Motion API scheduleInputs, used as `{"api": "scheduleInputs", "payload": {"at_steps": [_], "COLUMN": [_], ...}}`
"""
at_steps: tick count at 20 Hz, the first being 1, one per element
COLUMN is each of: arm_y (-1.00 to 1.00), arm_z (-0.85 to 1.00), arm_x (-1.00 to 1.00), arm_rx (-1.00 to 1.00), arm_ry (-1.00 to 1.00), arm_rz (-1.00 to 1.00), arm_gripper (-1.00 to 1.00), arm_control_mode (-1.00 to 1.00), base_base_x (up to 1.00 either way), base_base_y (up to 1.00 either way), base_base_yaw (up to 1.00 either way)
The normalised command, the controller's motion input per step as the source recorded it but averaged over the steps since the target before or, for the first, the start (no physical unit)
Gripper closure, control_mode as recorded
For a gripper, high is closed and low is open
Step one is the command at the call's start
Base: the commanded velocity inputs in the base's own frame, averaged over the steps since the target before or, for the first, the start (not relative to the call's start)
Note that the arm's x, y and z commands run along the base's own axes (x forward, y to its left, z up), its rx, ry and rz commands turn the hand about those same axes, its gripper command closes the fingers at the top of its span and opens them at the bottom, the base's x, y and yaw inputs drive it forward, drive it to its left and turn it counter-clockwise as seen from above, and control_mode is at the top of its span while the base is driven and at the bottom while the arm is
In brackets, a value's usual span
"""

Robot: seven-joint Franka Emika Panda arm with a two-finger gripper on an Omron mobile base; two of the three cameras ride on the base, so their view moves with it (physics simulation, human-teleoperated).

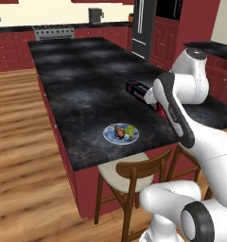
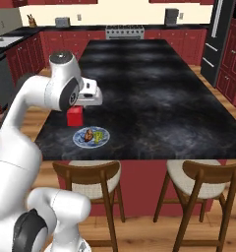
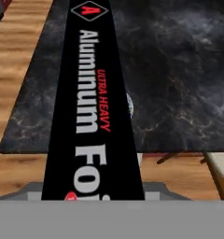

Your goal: Retrieve the tupperware and aluminum foil from the cabinet and place them on the dining counter near the plate with broccoli and potato to prepare for storing leftovers.

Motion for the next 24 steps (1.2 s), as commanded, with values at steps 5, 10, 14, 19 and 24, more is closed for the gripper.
{"api": "scheduleInputs", "payload": {"at_steps": [5, 10, 14, 19, 24], "arm_y": [-0.91, -0.62, -0.07, 0.0, 0.0], "arm_z": [-0.88, -0.88, -0.8, -0.69, -0.68], "arm_x": [0.82, 0.92, 0.94, 0.75, 0.54], "arm_rx": [0.08, 0.09, 0.06, 0.01, 0.0], "arm_ry": [0.29, 0.17, 0.0, 0.0, 0.0], "arm_rz": [-0.31, -0.12, 0.01, 0.1, 0.13], "arm_gripper": [1.0, 1.0, 1.0, 1.0, 1.0], "arm_control_mode": [-1.0, -1.0, -1.0, -1.0, -1.0], "base_base_x": [0.0, 0.0, 0.0, 0.0, 0.0], "base_base_y": [0.0, 0.0, 0.0, 0.0, 0.0], "base_base_yaw": [0.0, 0.0, 0.0, 0.0, 0.0]}}
